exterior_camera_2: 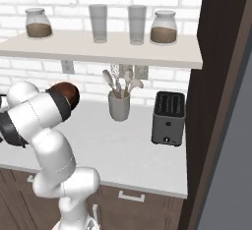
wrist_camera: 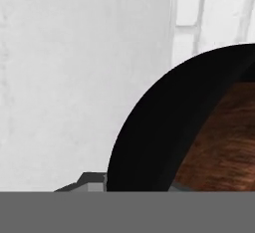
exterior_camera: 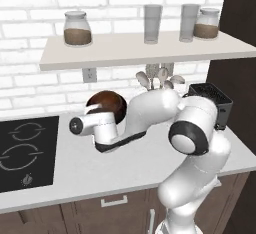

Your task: Pick up the bowls on the counter and stack them on top of one another in the open cabinet. Place the smaller bowl on top of the larger bowl.

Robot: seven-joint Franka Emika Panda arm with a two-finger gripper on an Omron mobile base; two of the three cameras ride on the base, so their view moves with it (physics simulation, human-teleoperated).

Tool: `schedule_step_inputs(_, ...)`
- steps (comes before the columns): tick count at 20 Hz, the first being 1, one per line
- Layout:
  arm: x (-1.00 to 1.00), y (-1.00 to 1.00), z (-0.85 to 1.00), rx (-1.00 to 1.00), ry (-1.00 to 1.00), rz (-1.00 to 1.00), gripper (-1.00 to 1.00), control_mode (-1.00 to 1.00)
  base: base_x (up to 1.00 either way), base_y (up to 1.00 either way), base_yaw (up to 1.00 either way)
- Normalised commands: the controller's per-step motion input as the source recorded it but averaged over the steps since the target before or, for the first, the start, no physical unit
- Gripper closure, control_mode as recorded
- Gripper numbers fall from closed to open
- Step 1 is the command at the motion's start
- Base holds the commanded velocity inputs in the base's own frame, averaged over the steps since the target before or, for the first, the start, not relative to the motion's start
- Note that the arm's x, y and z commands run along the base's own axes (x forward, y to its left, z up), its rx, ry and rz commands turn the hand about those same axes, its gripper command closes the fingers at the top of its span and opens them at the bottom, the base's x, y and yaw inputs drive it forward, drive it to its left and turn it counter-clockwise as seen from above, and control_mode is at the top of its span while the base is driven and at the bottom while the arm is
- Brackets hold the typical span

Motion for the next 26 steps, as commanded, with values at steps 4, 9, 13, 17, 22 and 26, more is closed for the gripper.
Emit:
schedule_step_inputs(4, -1.00, -0.64, 1.00, 0.10, -0.21, -0.15, 1.00, -1.00, 0.00, 0.00, 0.00)
schedule_step_inputs(9, -1.00, -0.46, 1.00, 0.08, -0.17, -0.12, 1.00, -1.00, 0.00, 0.00, 0.00)
schedule_step_inputs(13, -1.00, -0.18, 1.00, 0.05, -0.10, -0.04, 1.00, -1.00, 0.00, 0.00, 0.00)
schedule_step_inputs(17, -0.97, -0.02, 1.00, 0.03, -0.05, -0.01, 1.00, -1.00, 0.00, 0.00, 0.00)
schedule_step_inputs(22, -0.88, 0.00, 1.00, 0.00, -0.01, 0.00, 1.00, -1.00, 0.00, 0.00, 0.00)
schedule_step_inputs(26, -0.62, 0.00, 1.00, 0.00, -0.01, 0.00, 1.00, -1.00, 0.00, 0.00, 0.00)
